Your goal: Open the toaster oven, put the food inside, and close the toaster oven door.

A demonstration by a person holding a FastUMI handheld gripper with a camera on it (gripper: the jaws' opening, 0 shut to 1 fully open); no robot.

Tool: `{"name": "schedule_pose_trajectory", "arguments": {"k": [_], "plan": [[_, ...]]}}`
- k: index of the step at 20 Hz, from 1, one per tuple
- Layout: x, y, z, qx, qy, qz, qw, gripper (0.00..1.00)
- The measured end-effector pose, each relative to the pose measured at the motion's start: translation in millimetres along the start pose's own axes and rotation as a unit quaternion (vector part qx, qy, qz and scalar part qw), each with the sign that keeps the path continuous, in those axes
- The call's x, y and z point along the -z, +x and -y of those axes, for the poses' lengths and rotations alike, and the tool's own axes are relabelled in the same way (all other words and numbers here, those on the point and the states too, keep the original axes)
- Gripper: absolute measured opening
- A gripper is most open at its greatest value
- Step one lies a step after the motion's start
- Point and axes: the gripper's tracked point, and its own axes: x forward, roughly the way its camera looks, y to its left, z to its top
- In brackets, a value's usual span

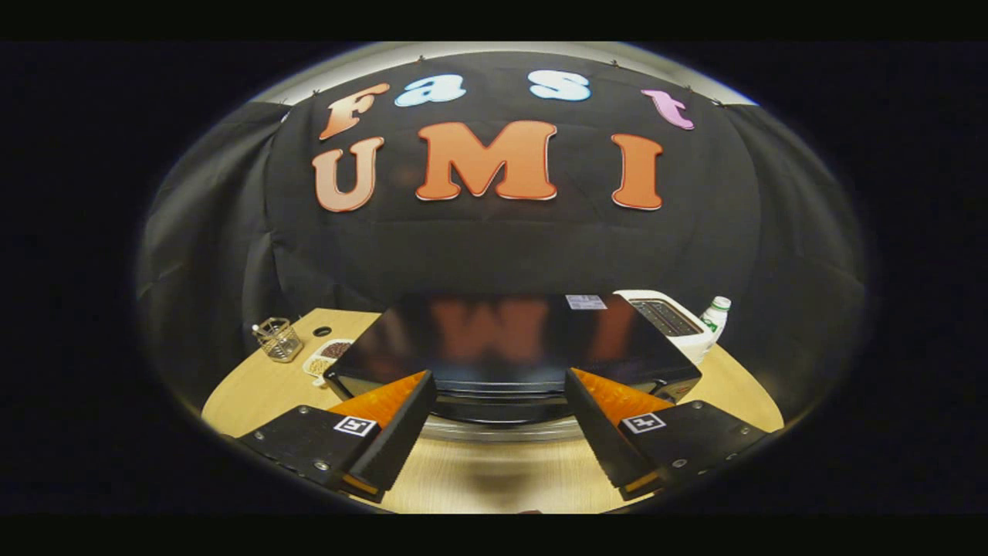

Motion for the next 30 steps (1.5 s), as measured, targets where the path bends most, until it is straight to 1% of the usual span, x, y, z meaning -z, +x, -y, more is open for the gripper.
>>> {"name": "schedule_pose_trajectory", "arguments": {"k": [1, 2, 6, 14, 21, 26, 30], "plan": [[5.0, 0.0, -0.6, -0.002, 0.006, -0.011, 1.0, 0.99], [-0.3, -0.1, -0.6, -0.001, 0.021, -0.007, 1.0, 0.99], [5.2, -5.9, -0.8, -0.004, 0.019, -0.02, 1.0, 1.0], [36.8, -48.0, -2.3, -0.01, 0.022, -0.047, 0.999, 1.0], [71.6, -75.4, -2.6, 0.002, 0.02, -0.076, 0.997, 1.0], [110.0, -93.6, -1.3, 0.008, 0.018, -0.109, 0.994, 1.0], [142.3, -100.7, 1.1, 0.011, 0.017, -0.147, 0.989, 1.0]]}}
